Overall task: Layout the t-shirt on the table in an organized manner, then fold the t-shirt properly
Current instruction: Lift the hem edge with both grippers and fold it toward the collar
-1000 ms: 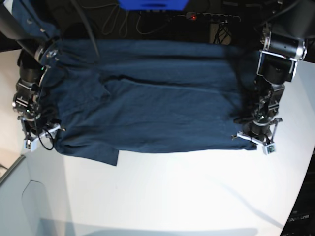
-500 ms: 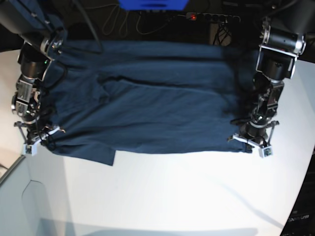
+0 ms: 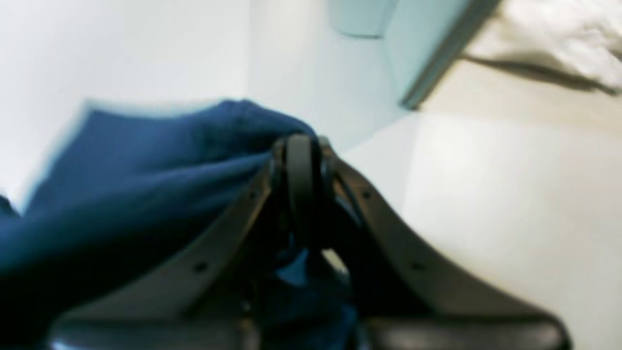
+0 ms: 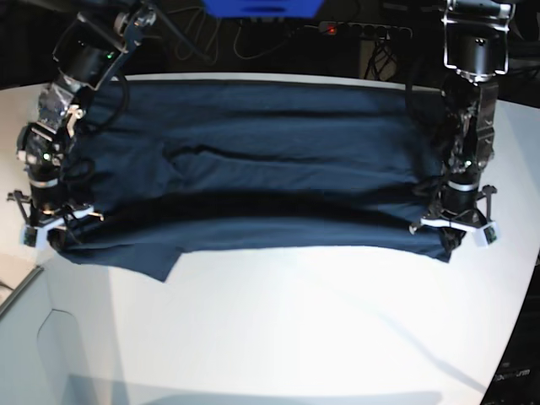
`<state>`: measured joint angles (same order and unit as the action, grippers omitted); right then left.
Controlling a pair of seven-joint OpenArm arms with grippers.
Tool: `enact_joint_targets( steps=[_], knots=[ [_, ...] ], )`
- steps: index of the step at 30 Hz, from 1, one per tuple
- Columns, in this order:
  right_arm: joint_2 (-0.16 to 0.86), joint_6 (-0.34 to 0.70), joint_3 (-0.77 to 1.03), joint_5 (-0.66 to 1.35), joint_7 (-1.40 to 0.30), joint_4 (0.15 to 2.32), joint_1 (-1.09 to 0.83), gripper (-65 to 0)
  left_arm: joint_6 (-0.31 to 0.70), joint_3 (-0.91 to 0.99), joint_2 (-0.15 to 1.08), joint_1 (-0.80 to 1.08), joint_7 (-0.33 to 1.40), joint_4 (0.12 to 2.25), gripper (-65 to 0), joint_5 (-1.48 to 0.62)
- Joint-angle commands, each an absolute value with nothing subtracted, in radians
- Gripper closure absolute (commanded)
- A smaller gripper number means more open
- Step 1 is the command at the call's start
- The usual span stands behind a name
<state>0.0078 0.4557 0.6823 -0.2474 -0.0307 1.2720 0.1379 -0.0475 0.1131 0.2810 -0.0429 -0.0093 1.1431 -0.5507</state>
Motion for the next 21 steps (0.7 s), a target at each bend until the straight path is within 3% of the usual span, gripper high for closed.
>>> enact_joint_targets(
  steps=[1,10,21],
  knots=[
    [0.018,0.460,0.690,-0.211,-0.001,1.313,0.127,0.0,-0.045,0.128,0.286,-0.030,-0.038,1.181,-0.2,-0.550],
    [0.019,0.460,0.690,-0.050,-0.001,1.349,-0.039,0.0,-0.044,0.231,0.226,0.134,-0.039,1.302,-0.2,-0.550],
    [0.016,0.460,0.691,-0.045,-0.008,1.348,-0.099,0.0,-0.044,0.223,0.222,0.199,-0.039,1.296,-0.2,-0.550]
  ],
)
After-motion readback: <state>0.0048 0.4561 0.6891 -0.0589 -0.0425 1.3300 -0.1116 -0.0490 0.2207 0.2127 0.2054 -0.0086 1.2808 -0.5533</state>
